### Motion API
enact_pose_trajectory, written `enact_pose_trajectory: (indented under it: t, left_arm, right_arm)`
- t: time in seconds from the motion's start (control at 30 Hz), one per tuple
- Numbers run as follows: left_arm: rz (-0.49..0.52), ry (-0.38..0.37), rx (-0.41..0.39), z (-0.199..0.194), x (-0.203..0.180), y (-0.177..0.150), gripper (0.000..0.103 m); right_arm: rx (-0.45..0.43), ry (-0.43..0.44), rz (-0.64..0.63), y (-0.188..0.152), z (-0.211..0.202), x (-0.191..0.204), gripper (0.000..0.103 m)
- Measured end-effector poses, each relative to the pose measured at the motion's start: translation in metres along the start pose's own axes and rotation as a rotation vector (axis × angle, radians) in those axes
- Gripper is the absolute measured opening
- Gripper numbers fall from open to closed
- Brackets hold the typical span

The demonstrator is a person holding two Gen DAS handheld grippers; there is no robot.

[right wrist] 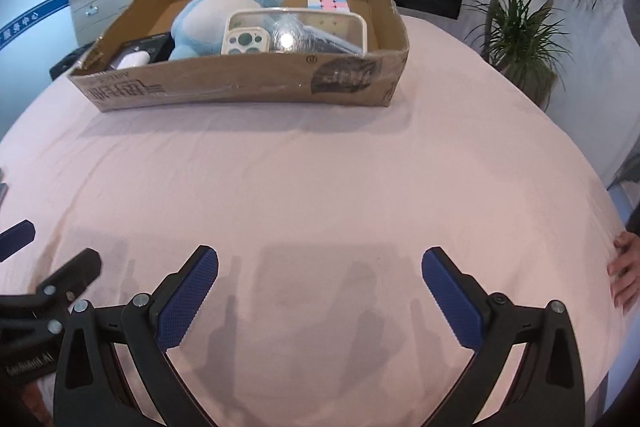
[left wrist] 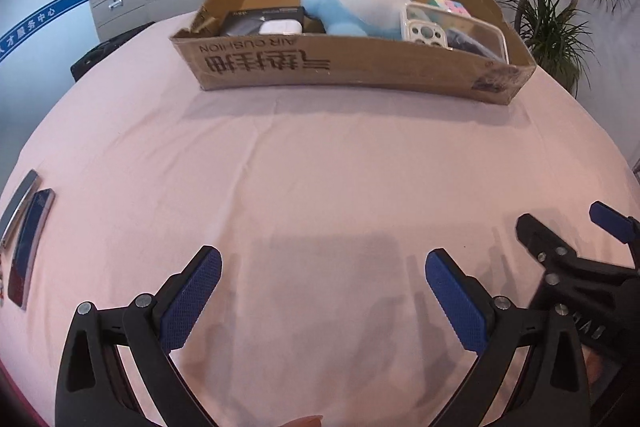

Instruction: Organize objects

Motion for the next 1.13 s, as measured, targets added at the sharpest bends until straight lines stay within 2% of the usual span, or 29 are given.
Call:
enact_pose_trajectory:
  t: [0.07,0.13,0.2,0.33,1.13]
  left_arm:
    - [-0.009,0.016,0.024,0.011,0.000,-0.001,0.102]
    - [-0.012,0.008,0.061,0.019,0.001,-0.003,0.103]
    - [-0.012,-0.009,0.067,0.026,0.002,-0.004,0.103]
    - [-0.009,-0.019,0.043,0.031,0.005,-0.001,0.103]
    - [-0.009,-0.018,0.045,0.029,0.005,-0.001,0.103]
  right_arm:
    - [0.011,-0.062,0.007,-0.001,0.008,0.004,0.102]
    - [0.016,-0.075,-0.014,-0.002,0.014,0.006,0.102]
    - [0.050,-0.046,-0.039,-0.003,0.025,0.007,0.102]
    - [0.100,0.062,0.003,-0.004,0.036,0.001,0.102]
    - [0.096,0.066,-0.004,-0.008,0.032,0.001,0.102]
Point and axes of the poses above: each gripper's, at about its wrist camera, not at the fingertips, and z roughly the way its jaws point, x to its left, y to its top, the point moved 3 cm from there along z, roughly the way its jaws point, and after that the axes turned 8 degrees about -y, right-handed, at the moved point
